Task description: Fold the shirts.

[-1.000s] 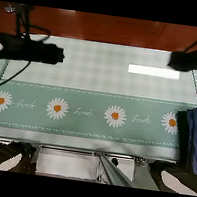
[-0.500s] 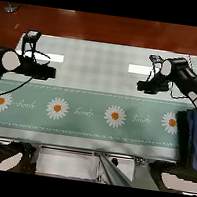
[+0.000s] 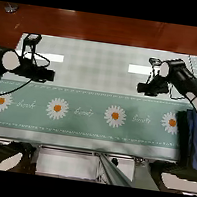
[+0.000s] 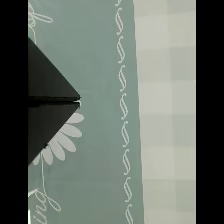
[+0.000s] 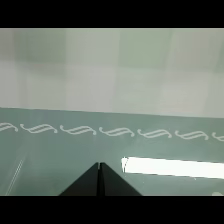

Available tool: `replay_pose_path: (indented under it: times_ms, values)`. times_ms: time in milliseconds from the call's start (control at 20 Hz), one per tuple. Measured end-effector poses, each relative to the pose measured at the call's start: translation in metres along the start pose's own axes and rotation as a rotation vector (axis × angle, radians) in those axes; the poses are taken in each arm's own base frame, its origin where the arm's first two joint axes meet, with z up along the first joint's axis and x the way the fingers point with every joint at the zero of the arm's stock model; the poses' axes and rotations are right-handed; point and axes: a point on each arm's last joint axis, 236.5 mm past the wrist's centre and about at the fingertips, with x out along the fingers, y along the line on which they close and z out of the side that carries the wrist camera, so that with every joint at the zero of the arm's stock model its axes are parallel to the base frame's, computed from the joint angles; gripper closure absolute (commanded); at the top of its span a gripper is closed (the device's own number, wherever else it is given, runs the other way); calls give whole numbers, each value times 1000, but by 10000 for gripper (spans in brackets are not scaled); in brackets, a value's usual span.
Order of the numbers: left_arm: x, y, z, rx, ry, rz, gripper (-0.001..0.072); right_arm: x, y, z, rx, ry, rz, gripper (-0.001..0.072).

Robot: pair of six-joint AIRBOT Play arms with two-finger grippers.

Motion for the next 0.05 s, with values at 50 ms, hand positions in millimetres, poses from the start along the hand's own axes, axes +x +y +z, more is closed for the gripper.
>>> replay_pose_path:
  times_ms: [50]
  values:
    - [0,0,0,1,1,0,673,0,0,0,0,1,0,687]
